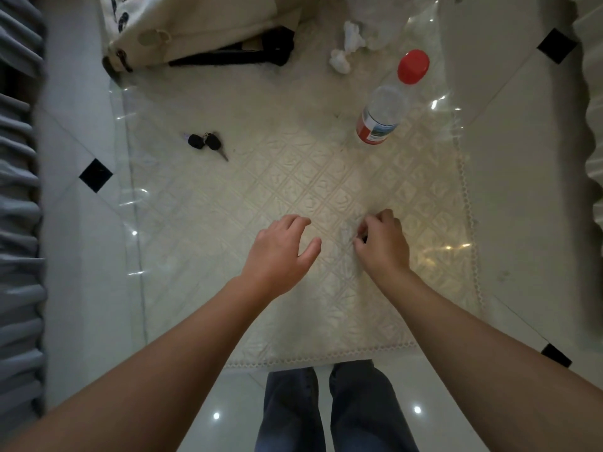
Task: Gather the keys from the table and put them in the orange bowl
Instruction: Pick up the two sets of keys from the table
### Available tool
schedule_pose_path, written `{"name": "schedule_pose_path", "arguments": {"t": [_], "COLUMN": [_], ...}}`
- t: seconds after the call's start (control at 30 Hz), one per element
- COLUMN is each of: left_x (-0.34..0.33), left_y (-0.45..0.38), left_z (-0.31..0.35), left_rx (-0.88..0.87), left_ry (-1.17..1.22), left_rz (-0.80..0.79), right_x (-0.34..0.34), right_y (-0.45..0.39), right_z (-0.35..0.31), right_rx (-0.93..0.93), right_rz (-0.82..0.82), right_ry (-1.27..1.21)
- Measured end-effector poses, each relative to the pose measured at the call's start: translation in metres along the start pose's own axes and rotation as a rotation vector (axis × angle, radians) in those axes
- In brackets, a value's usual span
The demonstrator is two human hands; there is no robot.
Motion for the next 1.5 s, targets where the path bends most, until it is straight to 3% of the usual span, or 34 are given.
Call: {"name": "schedule_pose_path", "arguments": {"t": [0.2,0.33,0.53,0.73,1.2,1.5], "left_x": [0.008,0.004,-0.002,-0.006,0.033,0.056], "left_y": [0.009,0.018,0.031,0.041,0.036,-0.009], "left_z": [-0.024,-0.027,-0.028,-0.034,-0.079,-0.114], "left_rx": [0.042,0.040,0.016,-0.001,0.047,-0.009], "left_ry": [0.024,0.040,0.036,0.014,-0.058,-0.212], "left_rz": [0.033,0.040,0.038,0.047,0.138,0.098], "right_x": [-0.001,0.002,-0.003,-0.009,-0.020,-0.007], "right_y": [0.008,0.024,0.034,0.037,0.026,-0.002], "right_z": [-0.012,-0.018,-0.010,-0.019,-0.078,-0.128], "right_rx": [0.039,0.134,0.120,0.110,0.028,0.127], "right_rz": [0.010,0.064,0.032,0.032,-0.015,0.041], "right_ry": [-0.235,-0.162,-0.006,-0.063,-0.462,-0.383]}}
Point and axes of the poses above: each hand's wrist, its own y-axis away from the middle knuckle, its own x-axis out of the back of the hand, z = x × y, the point moved 7 cm from there along -y, towards the middle knuckle, and after that the axes turned 5 degrees about z, right-handed, at the moved point
